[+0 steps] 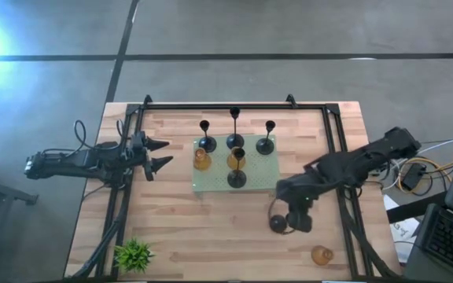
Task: Pick & Place candle stick holders
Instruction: Align the yellow glass candle holder with the black candle holder on the shelf
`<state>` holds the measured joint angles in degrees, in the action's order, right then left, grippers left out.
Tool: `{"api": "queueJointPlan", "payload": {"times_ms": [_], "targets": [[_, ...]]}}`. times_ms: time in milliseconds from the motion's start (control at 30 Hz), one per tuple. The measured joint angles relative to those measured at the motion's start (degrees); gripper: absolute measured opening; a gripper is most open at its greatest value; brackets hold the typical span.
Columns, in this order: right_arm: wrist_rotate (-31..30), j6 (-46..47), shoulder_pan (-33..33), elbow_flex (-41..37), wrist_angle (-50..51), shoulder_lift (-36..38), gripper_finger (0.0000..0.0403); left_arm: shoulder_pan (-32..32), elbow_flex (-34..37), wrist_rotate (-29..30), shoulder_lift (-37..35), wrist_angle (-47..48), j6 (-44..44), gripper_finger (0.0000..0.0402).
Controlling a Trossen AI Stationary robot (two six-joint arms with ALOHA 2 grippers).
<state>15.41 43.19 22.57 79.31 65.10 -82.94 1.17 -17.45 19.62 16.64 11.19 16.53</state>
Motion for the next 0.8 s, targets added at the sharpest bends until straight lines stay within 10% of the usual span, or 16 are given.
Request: {"api": "queueJointPlan", "payload": {"times_ms": [800], "targets": [[1.59, -15.30, -4.94, 9.13, 0.68, -8.17, 0.0008, 0.01, 0.02, -0.02, 0.00, 0.03, -0.07, 0.0314]]}}
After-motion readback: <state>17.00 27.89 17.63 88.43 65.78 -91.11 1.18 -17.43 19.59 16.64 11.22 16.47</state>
